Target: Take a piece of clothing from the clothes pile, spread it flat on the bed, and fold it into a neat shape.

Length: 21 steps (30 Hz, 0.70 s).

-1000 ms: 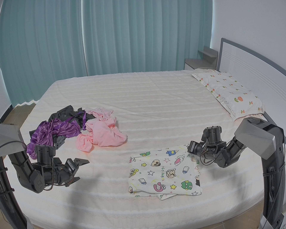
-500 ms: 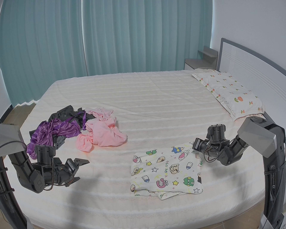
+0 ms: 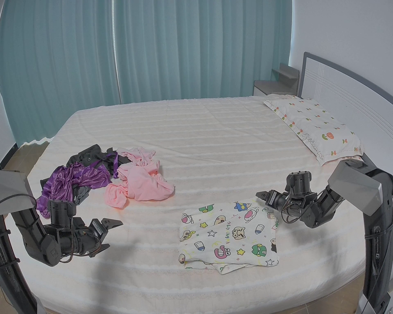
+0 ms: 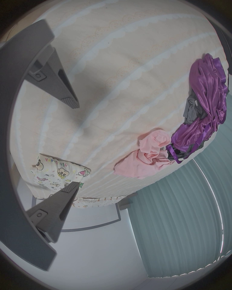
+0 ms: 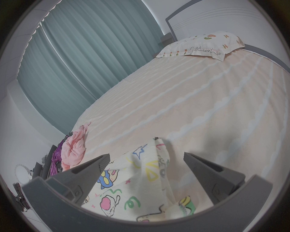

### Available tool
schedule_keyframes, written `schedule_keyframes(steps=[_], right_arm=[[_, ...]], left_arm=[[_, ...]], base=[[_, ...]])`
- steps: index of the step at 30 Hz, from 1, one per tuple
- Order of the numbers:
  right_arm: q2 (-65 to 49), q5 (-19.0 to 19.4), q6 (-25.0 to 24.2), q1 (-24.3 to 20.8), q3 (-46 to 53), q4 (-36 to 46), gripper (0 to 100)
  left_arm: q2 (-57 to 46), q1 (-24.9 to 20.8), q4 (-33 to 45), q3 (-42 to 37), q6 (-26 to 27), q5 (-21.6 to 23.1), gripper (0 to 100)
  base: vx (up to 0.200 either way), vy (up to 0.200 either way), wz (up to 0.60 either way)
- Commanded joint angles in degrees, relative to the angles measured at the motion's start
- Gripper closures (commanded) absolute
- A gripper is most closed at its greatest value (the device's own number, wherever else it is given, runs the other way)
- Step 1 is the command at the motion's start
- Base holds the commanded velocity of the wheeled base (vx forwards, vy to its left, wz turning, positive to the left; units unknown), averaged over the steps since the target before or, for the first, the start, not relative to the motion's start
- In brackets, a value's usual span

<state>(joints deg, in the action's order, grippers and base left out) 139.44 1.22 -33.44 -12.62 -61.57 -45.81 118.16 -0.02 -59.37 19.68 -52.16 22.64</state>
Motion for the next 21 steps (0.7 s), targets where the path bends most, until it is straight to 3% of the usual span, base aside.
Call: schedule_keyframes(steps=[1,5,10,13,21], right_arm=[[-4.52,0.01,-0.49,0.84,7.87,-1.3,0],[-5.49,0.45,-0.49,-0.48,15.61,-5.96,0],[-3.38,0.71,-0.4,-1.8,21.32,-14.92,0],[-2.68,2.03,-0.4,-1.97,22.46,-15.54,0],[-0.92,5.02,-0.31,-3.12,22.46,-15.8,0]], left_arm=[[0.84,-2.35,-3.03,-0.87,-0.22,0.04,0],[3.21,-10.43,-4.0,2.38,-0.04,-4.01,0],[12.79,-20.98,-3.03,16.18,1.01,-15.96,0],[14.99,-23.62,0.31,21.37,4.18,-16.4,0],[20.44,-27.92,23.95,42.11,9.36,-16.4,0]], base=[[0.0,0.0,0.0],[0.0,0.0,0.0],[0.0,0.0,0.0],[0.0,0.0,0.0],[0.0,0.0,0.0]])
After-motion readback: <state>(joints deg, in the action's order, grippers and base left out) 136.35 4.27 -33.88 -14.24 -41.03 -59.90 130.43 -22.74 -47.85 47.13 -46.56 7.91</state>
